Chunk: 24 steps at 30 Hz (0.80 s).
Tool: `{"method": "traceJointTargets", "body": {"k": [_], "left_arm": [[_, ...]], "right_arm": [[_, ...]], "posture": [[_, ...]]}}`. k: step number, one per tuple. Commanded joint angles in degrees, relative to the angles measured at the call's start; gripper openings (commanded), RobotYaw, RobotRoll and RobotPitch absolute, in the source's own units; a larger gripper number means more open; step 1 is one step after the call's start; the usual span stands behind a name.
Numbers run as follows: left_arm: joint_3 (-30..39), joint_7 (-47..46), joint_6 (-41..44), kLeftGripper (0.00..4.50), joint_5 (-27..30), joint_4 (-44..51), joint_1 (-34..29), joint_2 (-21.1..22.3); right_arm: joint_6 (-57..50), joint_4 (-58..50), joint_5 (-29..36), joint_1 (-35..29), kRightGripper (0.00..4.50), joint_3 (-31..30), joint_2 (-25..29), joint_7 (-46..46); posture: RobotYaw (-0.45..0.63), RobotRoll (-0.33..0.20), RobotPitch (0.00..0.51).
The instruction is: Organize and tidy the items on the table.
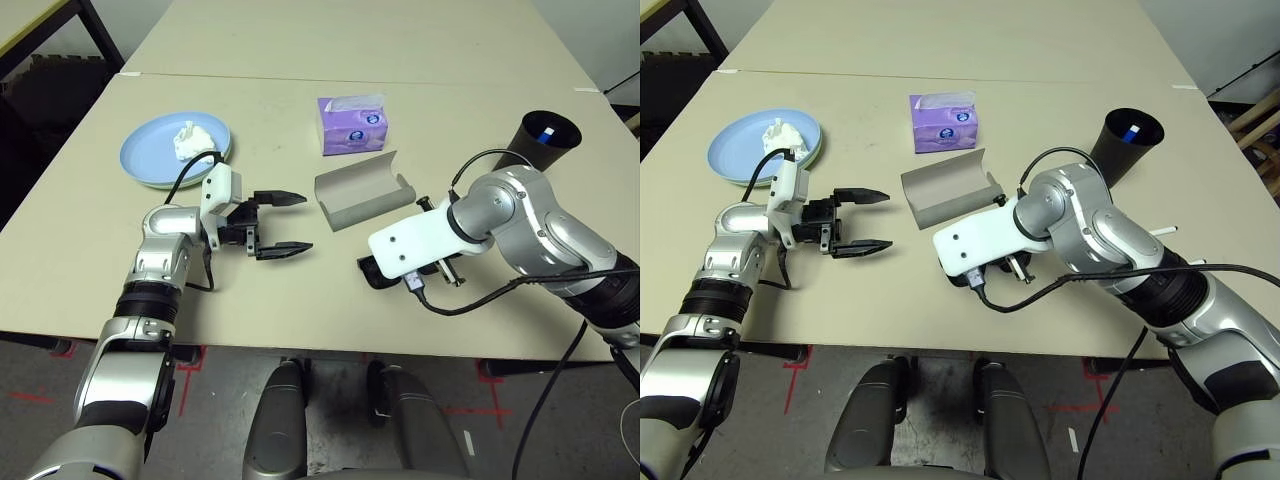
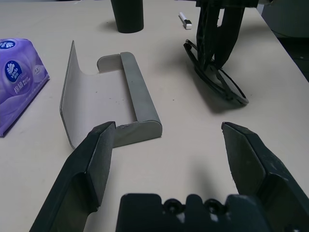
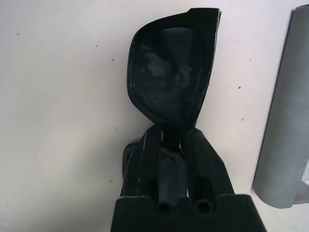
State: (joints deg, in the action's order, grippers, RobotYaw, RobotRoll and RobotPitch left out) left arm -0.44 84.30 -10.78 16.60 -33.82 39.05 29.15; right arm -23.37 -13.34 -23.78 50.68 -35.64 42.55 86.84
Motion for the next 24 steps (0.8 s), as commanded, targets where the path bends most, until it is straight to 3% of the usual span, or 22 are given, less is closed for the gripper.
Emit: {"method": "traceJointTargets", "body": {"k": [1, 3, 5, 14, 24], "left_arm": [[-0.60, 0.41, -0.02, 4.50, 0.14, 1.34, -0.75, 0.35], [-0.62, 0.41, -0.03, 4.50, 0.10, 1.20, -0.64, 0.33], [-0.63, 0.47, -0.04, 4.50, 0.08, 1.04, -0.53, 0.38], [-0.65, 0.47, -0.13, 4.50, -0.07, 0.14, 0.06, 0.49], [-0.44, 0.01, 0.11, 4.50, 0.04, 0.97, -0.29, 0.83]], "right_arm": [[2.08, 1.40, 1.48, 2.30, 0.57, 2.25, 0.81, 0.90], [2.81, 2.16, 2.24, 3.53, 0.47, 2.98, 1.19, 1.42], [3.49, 3.14, 3.07, 5.16, 0.02, 3.85, 1.41, 2.03], [9.05, 10.69, 4.07, 11.91, 0.02, 5.83, 0.25, 1.17], [14.44, 19.08, 2.33, 14.85, 0.02, 4.86, -3.41, -2.10]], "posture": [[0.20, 0.000, 0.215], [0.20, 0.000, 0.215], [0.19, 0.000, 0.214], [0.19, 0.000, 0.209], [0.20, 0.000, 0.212]]}}
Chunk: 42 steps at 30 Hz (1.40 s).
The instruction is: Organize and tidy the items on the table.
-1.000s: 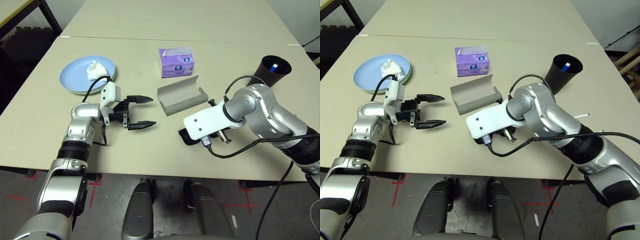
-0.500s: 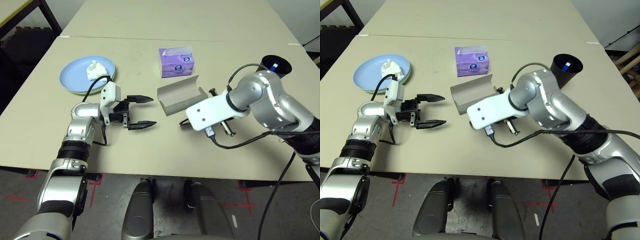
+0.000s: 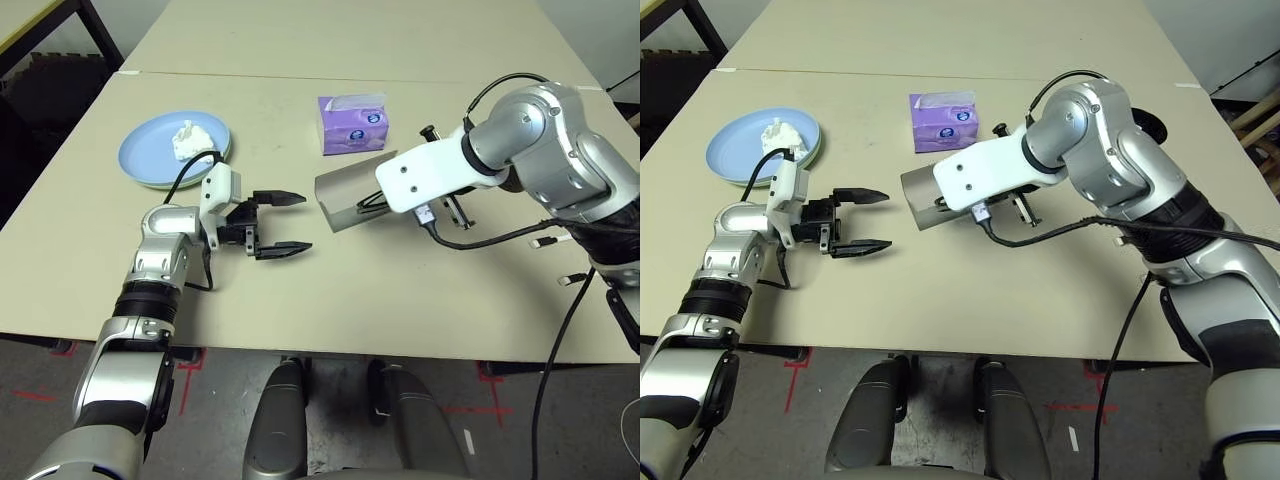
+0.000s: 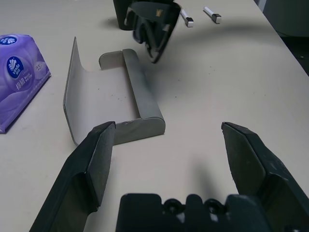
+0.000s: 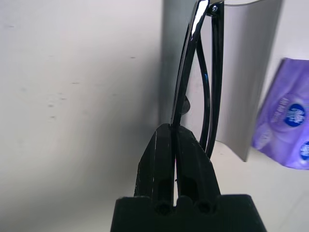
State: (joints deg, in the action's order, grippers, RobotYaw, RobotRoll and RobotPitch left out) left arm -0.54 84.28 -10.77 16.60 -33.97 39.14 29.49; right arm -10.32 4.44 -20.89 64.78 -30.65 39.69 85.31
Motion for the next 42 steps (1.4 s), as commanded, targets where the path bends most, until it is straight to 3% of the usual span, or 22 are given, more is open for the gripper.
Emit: {"method": "traceJointTargets", "body": {"k": [1, 16, 42], "left_arm": [[-0.32, -0.10, 0.14, 4.50, 0.04, 1.35, -0.53, 0.51], [0.23, -4.25, 2.33, 4.50, 0.46, 7.39, -4.35, 1.89], [0.40, -8.31, 4.61, 4.50, 1.77, 14.86, -9.45, 2.48]], "right_arm": [[1.79, 1.92, -0.75, 0.87, 0.02, -0.21, -0.91, -0.79], [8.89, 12.27, -4.63, 2.93, 0.02, -1.19, -6.23, -3.66], [15.81, 21.85, -7.76, 4.29, 0.02, -1.91, -10.19, -4.74]], "posture": [[0.20, 0.000, 0.213], [0.26, 0.000, 0.221], [0.32, 0.000, 0.225]]}}
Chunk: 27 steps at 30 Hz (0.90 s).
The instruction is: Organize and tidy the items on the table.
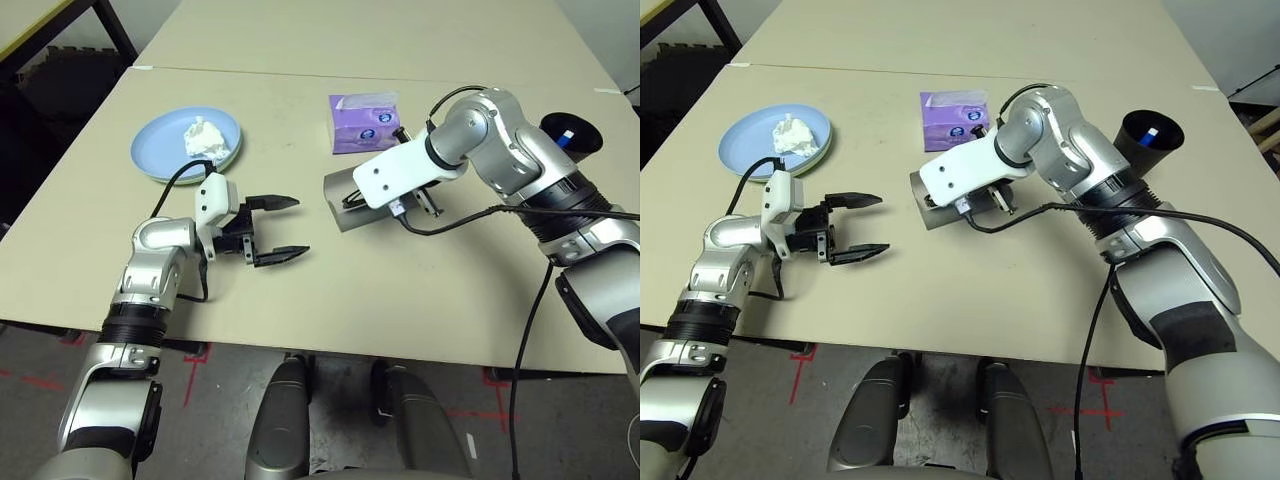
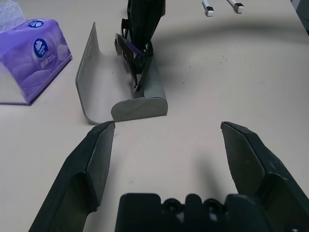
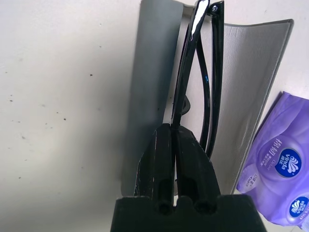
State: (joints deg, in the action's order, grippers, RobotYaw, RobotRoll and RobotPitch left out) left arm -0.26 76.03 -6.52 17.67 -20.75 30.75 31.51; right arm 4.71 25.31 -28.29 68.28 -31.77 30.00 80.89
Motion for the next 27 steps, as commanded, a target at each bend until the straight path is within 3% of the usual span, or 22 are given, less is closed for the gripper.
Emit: {"method": "traceJointTargets", "body": {"k": [1, 13, 14, 18, 24, 27], "left_arm": [[0.12, -0.14, 0.42, 4.50, 0.78, 1.78, -1.16, 0.51], [-0.27, -0.28, 0.43, 4.50, 0.82, 1.36, -0.62, 0.51], [-0.29, -0.28, 0.44, 4.50, 0.82, 1.36, -0.59, 0.48], [-0.34, -0.27, 0.40, 4.50, 0.77, 1.18, -0.42, 0.43], [-0.45, -0.37, 0.37, 4.50, 0.68, 0.83, -0.02, 0.18], [-0.53, -0.51, 0.45, 4.50, 0.68, 0.90, -0.01, 0.00]], "right_arm": [[0.82, 1.21, -0.46, 0.81, 0.02, -0.81, -0.52, -0.26], [1.36, 2.99, -0.88, 1.46, 0.02, -0.68, -0.70, 0.39], [1.45, 3.06, -0.84, 1.54, 0.63, -0.67, -0.67, 0.52], [1.78, 3.10, -0.30, 1.90, 1.97, -0.58, -0.54, 1.75], [2.10, 3.41, -0.59, 2.12, 4.32, -0.55, -0.66, 2.03], [2.41, 4.40, -0.99, 2.66, 4.47, -0.57, -0.90, 1.27]], "posture": [[0.32, 0.000, 0.225], [0.31, 0.000, 0.220], [0.31, 0.000, 0.220], [0.31, 0.000, 0.220], [0.30, 0.000, 0.219], [0.30, 0.000, 0.219]]}}
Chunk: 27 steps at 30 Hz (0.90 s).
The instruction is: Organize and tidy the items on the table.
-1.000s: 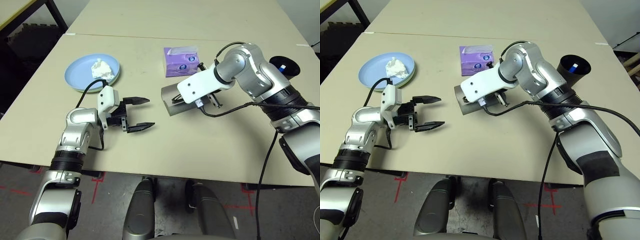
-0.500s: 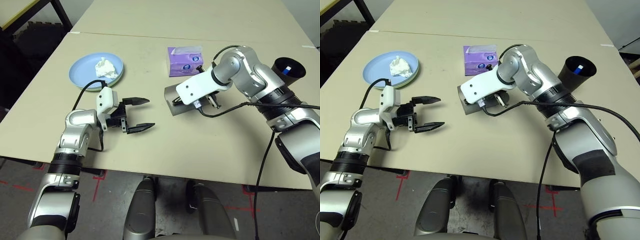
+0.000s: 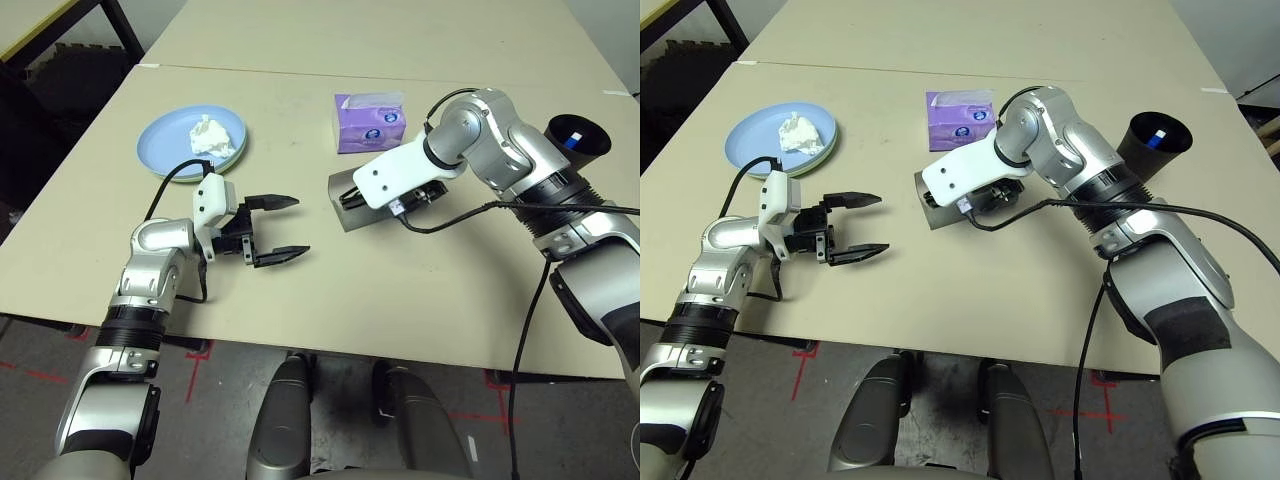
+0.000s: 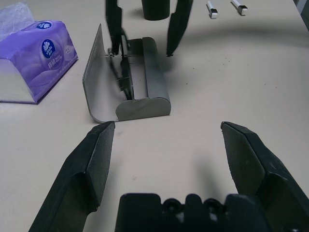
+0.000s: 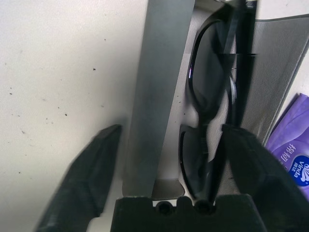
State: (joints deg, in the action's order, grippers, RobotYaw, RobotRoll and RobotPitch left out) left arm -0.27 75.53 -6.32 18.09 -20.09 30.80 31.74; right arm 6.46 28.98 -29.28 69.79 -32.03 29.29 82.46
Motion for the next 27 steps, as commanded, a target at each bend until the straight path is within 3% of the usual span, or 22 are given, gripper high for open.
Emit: {"method": "traceJointTargets", "body": {"k": [1, 13, 19, 27], "left_arm": [[-0.56, -0.04, 0.27, 4.50, 0.25, 0.32, -0.10, -0.26], [-0.56, 0.08, -0.17, 4.50, 0.00, -0.87, 0.78, -0.07], [-0.72, 0.01, -0.72, 4.50, -0.35, -2.29, 2.04, -0.25], [-0.45, 0.82, -1.89, 4.50, -0.39, -5.15, 3.66, 0.25]], "right_arm": [[0.76, 1.12, -0.05, 1.40, 4.47, -0.27, -0.26, -0.48], [-0.35, -1.64, 1.02, -0.27, 4.47, -0.01, 0.71, 1.60], [-5.93, -6.88, 3.35, -2.50, 4.47, 2.70, 2.71, 3.18], [-17.38, -16.26, 15.58, -12.90, 4.47, 13.22, 5.04, 1.51]], "posture": [[0.30, 0.000, 0.219], [0.29, 0.000, 0.215], [0.27, 0.000, 0.207], [0.21, 0.000, 0.199]]}}
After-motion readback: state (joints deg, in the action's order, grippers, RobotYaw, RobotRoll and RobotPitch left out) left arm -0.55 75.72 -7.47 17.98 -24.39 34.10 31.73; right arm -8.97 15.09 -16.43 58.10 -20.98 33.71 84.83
